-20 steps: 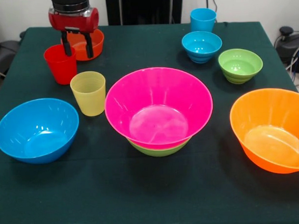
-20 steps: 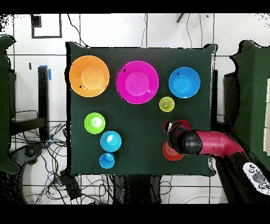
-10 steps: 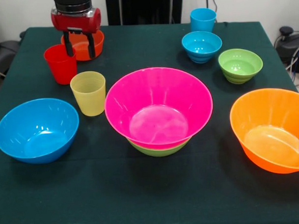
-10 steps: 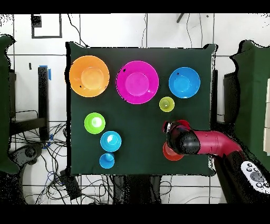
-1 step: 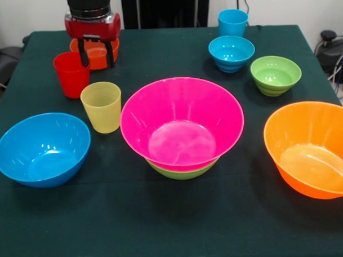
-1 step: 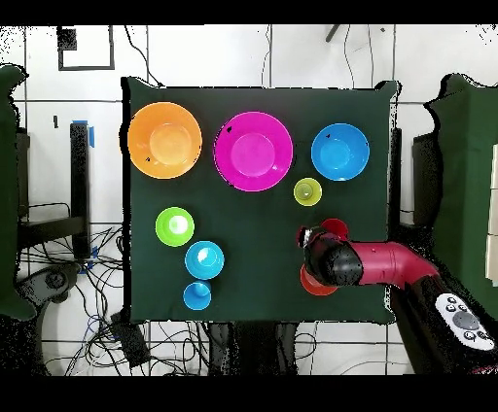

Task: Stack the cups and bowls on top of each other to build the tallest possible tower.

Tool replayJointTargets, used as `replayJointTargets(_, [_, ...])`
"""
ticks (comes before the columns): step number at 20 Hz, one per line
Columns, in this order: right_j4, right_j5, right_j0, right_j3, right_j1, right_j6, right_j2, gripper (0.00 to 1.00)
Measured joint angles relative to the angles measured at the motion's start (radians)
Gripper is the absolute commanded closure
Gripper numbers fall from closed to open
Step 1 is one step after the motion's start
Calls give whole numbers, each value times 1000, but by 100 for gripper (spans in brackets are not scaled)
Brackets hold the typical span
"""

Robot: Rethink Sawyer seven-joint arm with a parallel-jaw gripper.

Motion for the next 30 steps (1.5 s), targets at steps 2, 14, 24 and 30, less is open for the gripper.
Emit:
replayJointTargets(2, [-8, -15, 4, -1, 9, 0, -10, 0])
replayJointTargets(14, [-75, -118, 33, -23, 37, 0, -77, 0])
replayJointTargets(24, [-87, -132, 26, -46, 40, 0, -80, 100])
replayJointTargets(30, [-86, -132, -8, -46, 40, 0, -57, 100])
